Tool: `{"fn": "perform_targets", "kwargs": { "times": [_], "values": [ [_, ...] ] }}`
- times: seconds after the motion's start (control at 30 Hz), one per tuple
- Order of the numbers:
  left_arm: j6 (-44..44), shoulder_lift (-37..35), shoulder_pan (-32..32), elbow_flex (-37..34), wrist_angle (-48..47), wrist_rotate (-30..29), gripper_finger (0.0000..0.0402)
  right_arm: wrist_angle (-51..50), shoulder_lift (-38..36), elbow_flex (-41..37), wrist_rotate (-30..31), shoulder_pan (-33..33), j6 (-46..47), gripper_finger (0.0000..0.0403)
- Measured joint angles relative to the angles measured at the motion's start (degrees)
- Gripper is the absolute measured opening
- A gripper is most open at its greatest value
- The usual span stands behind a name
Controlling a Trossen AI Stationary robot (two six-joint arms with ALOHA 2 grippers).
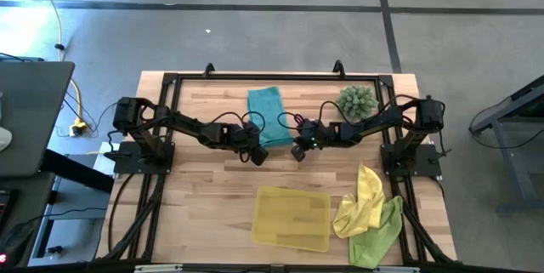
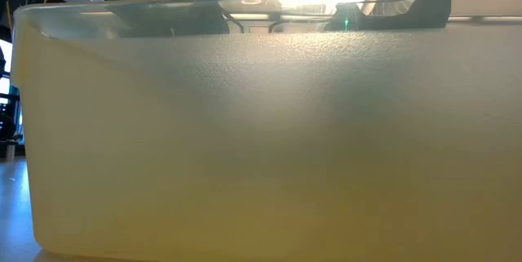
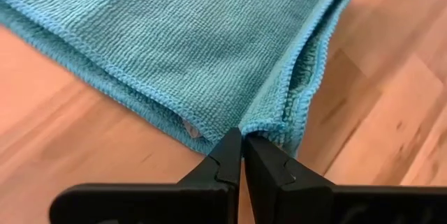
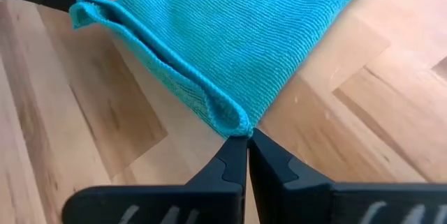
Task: Roll microfiber towels into tight, uniform cylinder then place into a basket
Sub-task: Roll the blue towel
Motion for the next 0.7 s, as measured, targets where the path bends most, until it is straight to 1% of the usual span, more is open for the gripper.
{"fn": "perform_targets", "kwargs": {
  "times": [0.13,0.37,0.47,0.57,0.7],
  "values": [
    [-1.3,0.0,0.0,0.0,0.0,-0.7,0.0006,0.2,0.0,0.0,1.9,0.0,0.0,0.0],
    [-4.3,0.5,-0.3,0.1,-0.3,-0.7,0.0006,1.1,0.0,0.1,2.3,0.0,-1.5,0.0],
    [-4.7,0.5,-0.8,0.1,-0.3,-1.9,0.0006,1.6,0.0,0.1,2.5,0.0,-3.8,0.0003],
    [-4.9,0.5,-1.0,0.0,-0.8,-3.4,0.0006,2.0,0.0,0.0,3.0,0.0,-5.4,0.0019],
    [-6.0,0.8,-0.5,0.0,-1.8,-3.5,0.0006,2.3,0.0,0.0,3.5,0.0,-8.0,0.0053]
  ]
}}
